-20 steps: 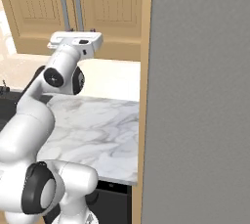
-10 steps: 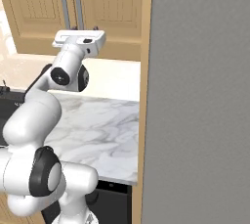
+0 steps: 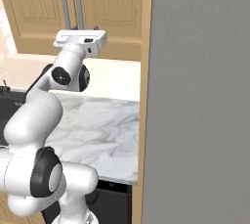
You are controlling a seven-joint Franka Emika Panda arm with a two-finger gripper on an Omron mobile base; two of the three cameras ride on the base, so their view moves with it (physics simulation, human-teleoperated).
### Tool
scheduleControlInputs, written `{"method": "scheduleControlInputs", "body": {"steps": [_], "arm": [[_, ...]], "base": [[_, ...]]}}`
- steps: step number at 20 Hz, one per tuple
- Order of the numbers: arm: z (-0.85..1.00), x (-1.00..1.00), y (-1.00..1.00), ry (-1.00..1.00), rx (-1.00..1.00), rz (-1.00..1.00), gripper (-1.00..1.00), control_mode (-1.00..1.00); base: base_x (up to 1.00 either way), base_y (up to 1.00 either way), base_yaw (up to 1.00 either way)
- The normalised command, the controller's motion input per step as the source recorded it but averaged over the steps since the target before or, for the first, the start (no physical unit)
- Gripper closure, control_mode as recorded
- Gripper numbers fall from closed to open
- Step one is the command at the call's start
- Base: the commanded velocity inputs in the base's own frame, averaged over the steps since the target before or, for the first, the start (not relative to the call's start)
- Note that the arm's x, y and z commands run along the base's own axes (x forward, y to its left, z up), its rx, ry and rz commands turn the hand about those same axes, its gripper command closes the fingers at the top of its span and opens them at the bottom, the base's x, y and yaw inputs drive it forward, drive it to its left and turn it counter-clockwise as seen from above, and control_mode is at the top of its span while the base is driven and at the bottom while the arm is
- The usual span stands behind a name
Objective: Move the mayonnaise and shaker from the cabinet to the dining counter.
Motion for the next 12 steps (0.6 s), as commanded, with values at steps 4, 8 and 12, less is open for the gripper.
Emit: {"method": "scheduleControlInputs", "body": {"steps": [4, 8, 12], "arm": [[0.07, 0.16, -0.42, 0.0, 0.01, -0.1, 1.0, -1.0], [0.13, 0.0, -0.66, 0.0, 0.03, -0.09, 1.0, -1.0], [0.11, -0.07, -0.78, 0.0, 0.04, -0.09, 1.0, -1.0]], "base": [[0.0, 0.0, 0.0], [0.0, 0.0, 0.0], [0.0, 0.0, 0.0]]}}
